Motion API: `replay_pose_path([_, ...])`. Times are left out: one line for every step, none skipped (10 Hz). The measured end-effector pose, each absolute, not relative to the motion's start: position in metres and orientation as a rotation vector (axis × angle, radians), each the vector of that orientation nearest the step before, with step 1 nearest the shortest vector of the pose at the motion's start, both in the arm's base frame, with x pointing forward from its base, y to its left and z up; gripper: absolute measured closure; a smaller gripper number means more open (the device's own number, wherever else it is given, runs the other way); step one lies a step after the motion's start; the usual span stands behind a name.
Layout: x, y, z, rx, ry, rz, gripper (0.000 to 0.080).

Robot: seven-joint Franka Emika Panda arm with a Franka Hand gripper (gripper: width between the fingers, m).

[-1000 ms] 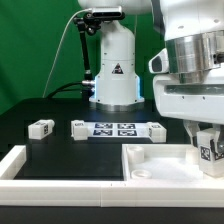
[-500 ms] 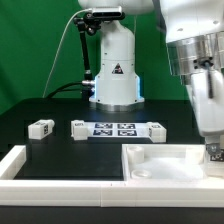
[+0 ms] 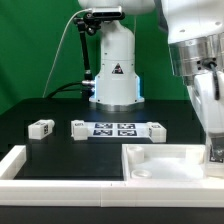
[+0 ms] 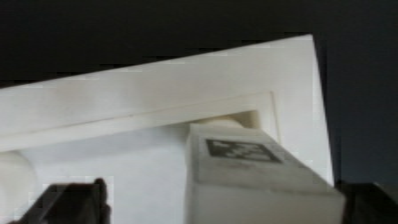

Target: Assemble one leg

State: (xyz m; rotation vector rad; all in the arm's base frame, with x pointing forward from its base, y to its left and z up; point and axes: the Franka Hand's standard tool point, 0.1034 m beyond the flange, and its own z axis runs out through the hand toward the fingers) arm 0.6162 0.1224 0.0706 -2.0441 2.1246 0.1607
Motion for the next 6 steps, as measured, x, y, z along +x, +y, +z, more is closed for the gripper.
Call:
replay_pose_path([0.6157, 0.1229, 0.0708, -2.196, 1.966, 0.147, 0.0162])
replay_pose_path([0.6147, 0.1243, 0.0711, -2.338, 1.807, 0.141, 0.0151])
replay_pose_path([0.6155, 0.1252, 0.0713, -2.431, 1.685, 0.136, 0.0151])
replay_pose_path([0.6167, 0.1245, 0.0707, -2.58, 1.457, 0.119, 0.015])
replay_pose_path([0.6188, 0.1236, 0.0694, -2.689, 1.259, 0.107, 0.015])
replay_pose_path([0.6202, 0.1234, 0.0683, -2.763, 1.106, 0.083, 0.015])
